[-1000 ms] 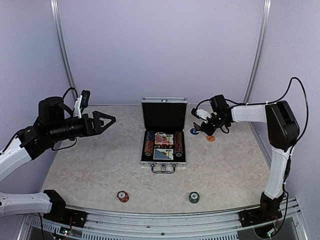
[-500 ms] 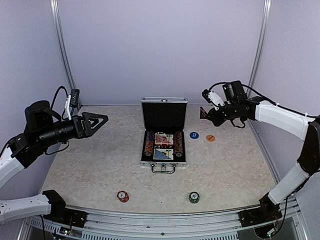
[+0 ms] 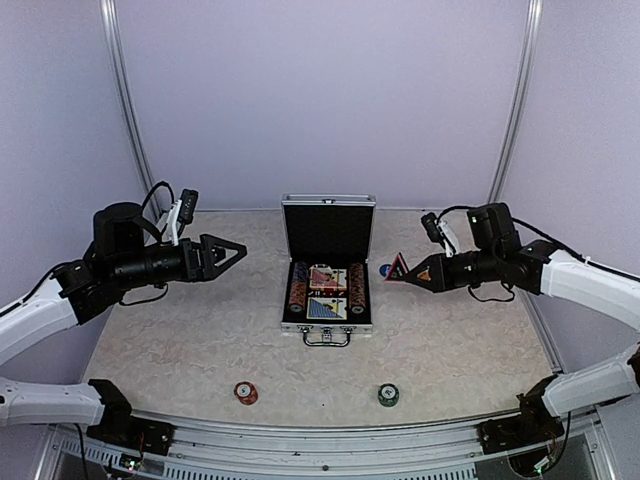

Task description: Pack up texas hold em set

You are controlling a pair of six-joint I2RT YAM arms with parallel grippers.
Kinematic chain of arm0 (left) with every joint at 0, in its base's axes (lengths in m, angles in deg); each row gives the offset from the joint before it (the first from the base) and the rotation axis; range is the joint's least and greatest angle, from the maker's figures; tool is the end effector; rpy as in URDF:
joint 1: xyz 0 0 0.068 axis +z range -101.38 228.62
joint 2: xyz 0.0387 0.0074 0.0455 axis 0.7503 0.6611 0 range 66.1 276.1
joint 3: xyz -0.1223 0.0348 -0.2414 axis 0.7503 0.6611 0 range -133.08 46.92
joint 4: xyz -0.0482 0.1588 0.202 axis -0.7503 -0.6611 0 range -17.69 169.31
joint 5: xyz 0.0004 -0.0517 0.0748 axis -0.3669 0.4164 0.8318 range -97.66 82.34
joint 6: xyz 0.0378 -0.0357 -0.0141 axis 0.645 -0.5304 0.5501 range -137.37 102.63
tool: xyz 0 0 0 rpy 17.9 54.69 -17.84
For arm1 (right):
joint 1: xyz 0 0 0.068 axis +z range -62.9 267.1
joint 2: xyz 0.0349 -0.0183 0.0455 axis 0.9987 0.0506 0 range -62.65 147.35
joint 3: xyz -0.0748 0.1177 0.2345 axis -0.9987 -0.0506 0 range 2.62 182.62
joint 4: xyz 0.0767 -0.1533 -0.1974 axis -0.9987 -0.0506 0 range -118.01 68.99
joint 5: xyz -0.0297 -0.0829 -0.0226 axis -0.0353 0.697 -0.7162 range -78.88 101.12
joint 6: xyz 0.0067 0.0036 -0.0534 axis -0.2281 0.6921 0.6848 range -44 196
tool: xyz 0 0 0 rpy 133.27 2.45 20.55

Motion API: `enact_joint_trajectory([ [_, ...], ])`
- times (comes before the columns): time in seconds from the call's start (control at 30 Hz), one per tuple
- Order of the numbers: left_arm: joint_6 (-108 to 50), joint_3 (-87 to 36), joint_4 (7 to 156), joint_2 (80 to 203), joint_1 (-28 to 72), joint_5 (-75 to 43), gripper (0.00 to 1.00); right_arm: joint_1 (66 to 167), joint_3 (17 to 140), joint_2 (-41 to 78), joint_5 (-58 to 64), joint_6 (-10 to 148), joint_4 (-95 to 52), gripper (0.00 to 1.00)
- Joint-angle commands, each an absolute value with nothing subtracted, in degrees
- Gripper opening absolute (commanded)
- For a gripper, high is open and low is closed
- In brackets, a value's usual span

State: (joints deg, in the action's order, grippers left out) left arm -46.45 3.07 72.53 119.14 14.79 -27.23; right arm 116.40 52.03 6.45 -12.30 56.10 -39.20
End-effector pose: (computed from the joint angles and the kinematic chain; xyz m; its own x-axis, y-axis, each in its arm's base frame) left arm 0.1729 -0.1301 0.3151 -0.5848 -0.1595 -0.7954 0.5811 0.6017 -0.5479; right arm 0.2205 0.1402 0.2686 -0.7494 -0.0625 -0.6591 -0.4973 0.7104 0.4980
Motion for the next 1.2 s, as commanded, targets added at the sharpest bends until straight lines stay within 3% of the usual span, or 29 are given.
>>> enact_joint_trajectory([
  [0.0, -46.0, 3.4, 78.4, 121.5, 12.5, -27.8, 0.99, 118.5, 49.7, 9.6, -17.4, 44.0, -24.5, 0.00],
  [0.27, -45.4, 1.6, 78.9, 125.2, 9.1, -24.6, 0.99, 121.1, 52.9, 25.7, -19.5, 31.9, -8.0, 0.00],
  [0.67, -44.7, 2.0, 78.9, 125.3, 9.1, -23.5, 0.99, 121.6, 64.7, 46.2, -18.2, 24.9, -1.3, 0.00],
  [1.17, -44.2, 2.6, 78.3, 123.7, 9.2, -22.3, 0.99, 122.7, 67.0, 47.2, -16.5, 25.0, -6.7, 0.00],
])
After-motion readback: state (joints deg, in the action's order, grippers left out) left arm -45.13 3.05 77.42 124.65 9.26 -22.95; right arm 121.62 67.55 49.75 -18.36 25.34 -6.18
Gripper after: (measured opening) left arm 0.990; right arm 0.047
